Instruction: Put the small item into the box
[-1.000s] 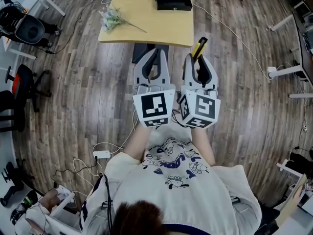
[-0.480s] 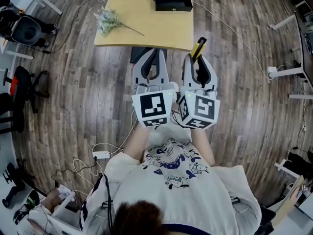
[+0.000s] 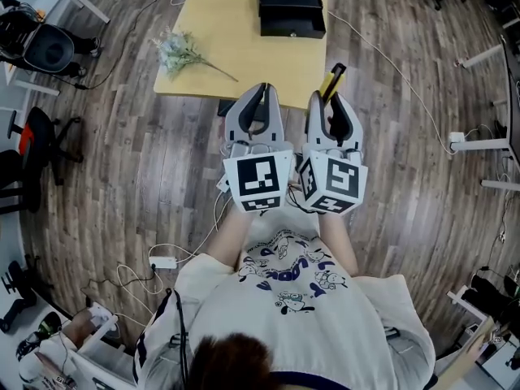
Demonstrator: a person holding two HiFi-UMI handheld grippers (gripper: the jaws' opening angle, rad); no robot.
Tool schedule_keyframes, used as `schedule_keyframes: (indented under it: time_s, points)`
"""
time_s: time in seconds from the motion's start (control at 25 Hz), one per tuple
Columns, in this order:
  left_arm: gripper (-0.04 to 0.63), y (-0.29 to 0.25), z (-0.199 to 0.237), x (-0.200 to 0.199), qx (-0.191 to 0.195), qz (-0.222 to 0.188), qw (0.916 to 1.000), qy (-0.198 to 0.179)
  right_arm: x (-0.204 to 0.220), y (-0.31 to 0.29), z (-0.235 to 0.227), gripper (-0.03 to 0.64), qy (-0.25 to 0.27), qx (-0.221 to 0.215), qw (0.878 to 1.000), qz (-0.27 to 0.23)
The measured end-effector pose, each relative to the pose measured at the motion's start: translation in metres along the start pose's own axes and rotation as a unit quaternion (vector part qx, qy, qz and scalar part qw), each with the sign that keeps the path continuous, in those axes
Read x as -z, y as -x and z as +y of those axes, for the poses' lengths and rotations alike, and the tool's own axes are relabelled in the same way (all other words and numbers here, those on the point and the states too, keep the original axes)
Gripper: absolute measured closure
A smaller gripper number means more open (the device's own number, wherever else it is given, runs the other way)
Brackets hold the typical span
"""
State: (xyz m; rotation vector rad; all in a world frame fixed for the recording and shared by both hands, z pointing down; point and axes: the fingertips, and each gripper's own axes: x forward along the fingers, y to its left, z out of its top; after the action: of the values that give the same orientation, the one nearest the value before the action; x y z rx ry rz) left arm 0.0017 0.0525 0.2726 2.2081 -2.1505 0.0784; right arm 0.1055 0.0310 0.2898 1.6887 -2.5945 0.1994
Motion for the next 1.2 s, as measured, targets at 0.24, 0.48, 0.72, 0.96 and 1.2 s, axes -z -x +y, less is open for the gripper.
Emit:
schedule_keyframes:
  time_s: [0.24,0.48,0.72,0.96,1.2]
  points:
    - [0.574,-0.054,0.007,-0.014,-0.023,0.001,0.9997,0.001,-0.017,-0.056,-0.017,0.486,0.002,-0.023,1.000,0.003]
    - [0.574,-0.108,0.009,-0.023,-0.044,-0.002,0.9990,0.005,-0.031,-0.110,-0.038,0.486,0.008,-0.047,0.999,0.002]
    - [0.574,-0.148,0.011,-0.020,-0.063,0.006,0.9980,0.007,-0.030,-0.152,-0.057,0.486,0.004,-0.065,0.998,0.012]
    - [0.574,-0.173,0.017,-0.012,-0.074,0.019,0.9971,0.007,-0.024,-0.180,-0.066,0.486,0.002,-0.073,0.997,0.023]
    - [0.574,-0.197,0.031,-0.005,-0.084,0.031,0.9960,0.011,-0.015,-0.207,-0.071,0.486,0.002,-0.075,0.996,0.039]
